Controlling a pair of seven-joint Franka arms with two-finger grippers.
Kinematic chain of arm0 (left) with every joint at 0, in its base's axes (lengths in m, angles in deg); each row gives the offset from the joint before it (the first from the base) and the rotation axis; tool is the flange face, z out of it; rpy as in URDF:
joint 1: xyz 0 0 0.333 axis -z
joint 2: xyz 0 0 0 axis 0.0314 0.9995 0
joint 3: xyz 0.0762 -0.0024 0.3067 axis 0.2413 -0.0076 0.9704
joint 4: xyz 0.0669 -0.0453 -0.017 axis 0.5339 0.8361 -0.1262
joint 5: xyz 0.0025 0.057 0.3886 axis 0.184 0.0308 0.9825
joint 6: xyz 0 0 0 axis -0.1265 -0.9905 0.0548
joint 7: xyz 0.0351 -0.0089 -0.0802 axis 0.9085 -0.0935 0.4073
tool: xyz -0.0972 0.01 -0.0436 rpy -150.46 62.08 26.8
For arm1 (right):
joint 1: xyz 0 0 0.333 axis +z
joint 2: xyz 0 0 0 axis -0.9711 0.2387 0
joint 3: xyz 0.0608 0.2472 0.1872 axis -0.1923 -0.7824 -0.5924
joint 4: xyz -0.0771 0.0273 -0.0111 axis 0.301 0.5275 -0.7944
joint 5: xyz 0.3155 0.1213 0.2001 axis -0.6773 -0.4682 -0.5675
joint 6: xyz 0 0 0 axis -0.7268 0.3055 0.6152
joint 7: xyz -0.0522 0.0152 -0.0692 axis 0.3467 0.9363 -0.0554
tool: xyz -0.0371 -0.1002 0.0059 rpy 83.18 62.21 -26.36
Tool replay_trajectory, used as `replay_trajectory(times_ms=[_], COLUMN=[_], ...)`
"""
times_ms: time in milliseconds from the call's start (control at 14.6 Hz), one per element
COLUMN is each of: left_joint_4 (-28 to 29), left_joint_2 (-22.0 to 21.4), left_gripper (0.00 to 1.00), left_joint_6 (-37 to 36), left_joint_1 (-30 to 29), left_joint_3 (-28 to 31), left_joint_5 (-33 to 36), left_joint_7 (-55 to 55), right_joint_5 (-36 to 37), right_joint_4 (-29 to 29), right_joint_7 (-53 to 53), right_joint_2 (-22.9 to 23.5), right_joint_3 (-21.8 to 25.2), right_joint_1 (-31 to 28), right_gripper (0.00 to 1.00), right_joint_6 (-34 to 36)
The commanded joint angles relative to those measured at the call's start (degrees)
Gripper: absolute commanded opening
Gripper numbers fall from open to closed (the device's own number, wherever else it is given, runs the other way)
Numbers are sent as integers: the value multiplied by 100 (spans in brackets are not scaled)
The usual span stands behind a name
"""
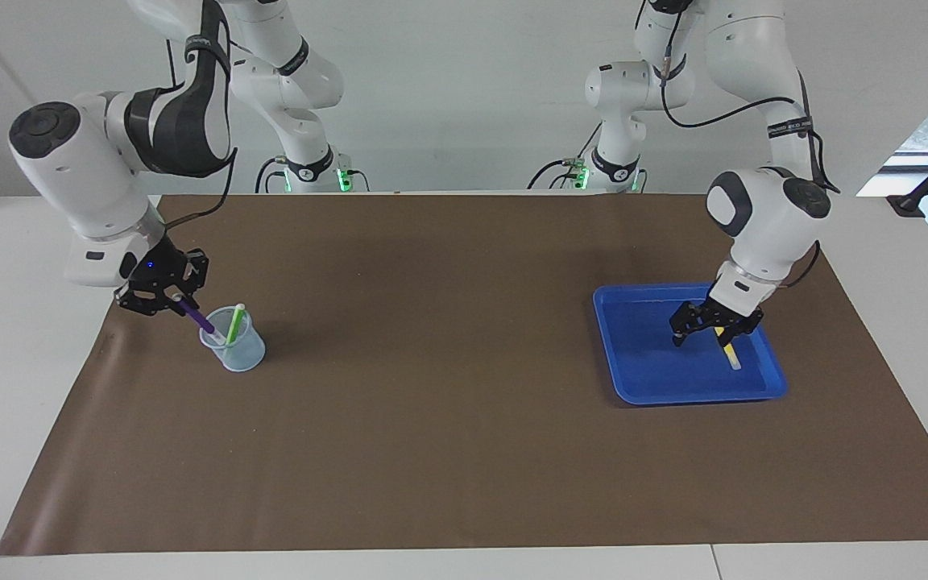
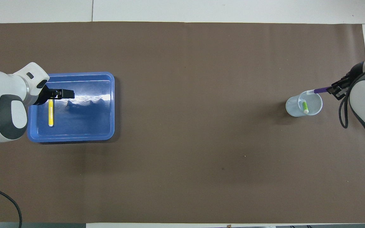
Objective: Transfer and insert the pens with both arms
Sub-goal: 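Insert the purple pen into the cup while the left gripper grasps the yellow pen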
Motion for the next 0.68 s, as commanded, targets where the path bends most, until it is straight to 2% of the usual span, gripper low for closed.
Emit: replay_trajectory(times_ms=[0, 273, 342, 410, 478, 546, 615], left_joint_4=[86, 174, 174, 174, 183, 227, 279], left_joint_2=[41, 146, 181, 199, 225, 269, 269], left_gripper=[100, 95, 94, 93, 92, 89, 78], left_joint_6=[-3, 32, 41, 50, 85, 155, 199], left_joint_1=[-203, -387, -544, -581, -581, -572, -555], left_joint_3=[-64, -64, -64, -64, -64, -64, -64], left_joint_5=[130, 200, 435, 612, 648, 649, 649], left_joint_7=[-248, -292, -301, -319, -319, -319, -310], right_joint_5=[81, 89, 89, 81, 81, 81, 63], right_joint_4=[-576, -656, -691, -717, -717, -700, -639], right_joint_7=[151, 133, 98, 89, 81, 80, 89], right_joint_2=[-329, -374, -374, -391, -409, -400, -374], right_joint_3=[-56, -65, -65, -65, -65, -74, -74], right_joint_1=[-150, -141, -133, -106, -97, -97, -97], right_gripper=[0, 0, 0, 19, 62, 90, 100], right_joint_6=[-202, -203, -203, -211, -203, -203, -185])
